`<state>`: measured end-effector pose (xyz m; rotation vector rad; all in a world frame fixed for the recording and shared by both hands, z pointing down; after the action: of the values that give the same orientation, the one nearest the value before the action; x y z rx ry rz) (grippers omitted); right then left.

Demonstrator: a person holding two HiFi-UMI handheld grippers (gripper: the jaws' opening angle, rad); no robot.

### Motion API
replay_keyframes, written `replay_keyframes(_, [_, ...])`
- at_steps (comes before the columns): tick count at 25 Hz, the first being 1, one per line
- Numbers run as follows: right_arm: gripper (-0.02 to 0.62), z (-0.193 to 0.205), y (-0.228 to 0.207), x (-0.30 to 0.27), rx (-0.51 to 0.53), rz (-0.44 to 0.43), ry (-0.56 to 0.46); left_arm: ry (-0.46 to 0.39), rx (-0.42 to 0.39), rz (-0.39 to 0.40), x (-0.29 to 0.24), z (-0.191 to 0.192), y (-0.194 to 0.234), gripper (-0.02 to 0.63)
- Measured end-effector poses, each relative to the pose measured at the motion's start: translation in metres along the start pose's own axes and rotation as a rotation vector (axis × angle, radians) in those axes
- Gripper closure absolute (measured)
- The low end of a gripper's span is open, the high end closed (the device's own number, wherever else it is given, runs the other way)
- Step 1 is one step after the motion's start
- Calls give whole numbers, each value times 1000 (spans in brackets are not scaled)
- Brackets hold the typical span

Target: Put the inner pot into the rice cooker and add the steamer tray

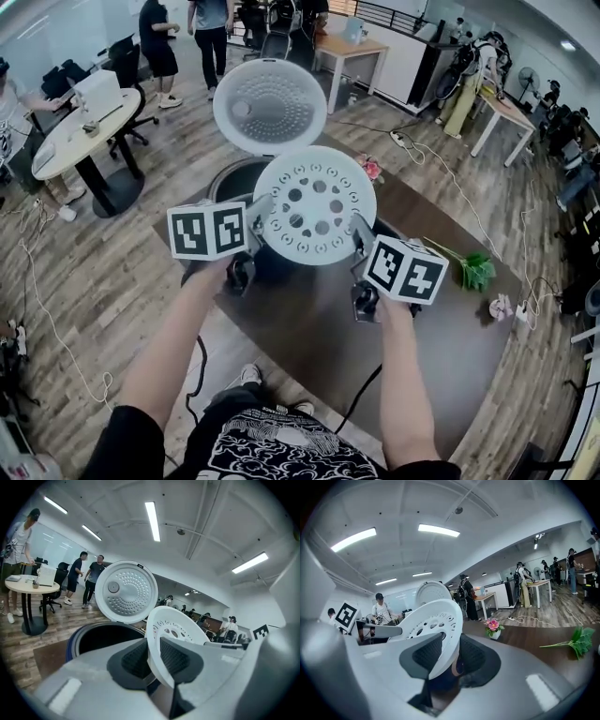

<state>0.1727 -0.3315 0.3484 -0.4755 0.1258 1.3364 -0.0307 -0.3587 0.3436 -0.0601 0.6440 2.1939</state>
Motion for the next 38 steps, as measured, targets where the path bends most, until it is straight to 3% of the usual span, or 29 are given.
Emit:
replay_keyframes(10, [479, -4, 87, -70, 25, -50, 41, -40, 41, -68, 37, -35, 95, 520])
replay_keyframes(25, [477, 17, 97, -120, 43, -37, 109, 0, 67, -95, 23, -23, 143, 520])
replay_keyframes(33, [476, 31, 90, -130, 67, -1, 140, 57, 4, -119, 13, -8, 151, 512])
replay_keyframes(38, [463, 32, 89, -134, 132, 39, 149, 88, -49, -133, 7, -4, 153, 505])
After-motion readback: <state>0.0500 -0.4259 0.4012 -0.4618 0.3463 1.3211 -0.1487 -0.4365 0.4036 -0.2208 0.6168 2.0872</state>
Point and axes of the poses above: the fingertips, and each gripper's own axes: x backward along the fingers, y to its left, z out of its underside, the point moved 2 cm from there along x, backward along the fingers, and after that the axes turned 8 degrees about z, right-handed, at the moved point
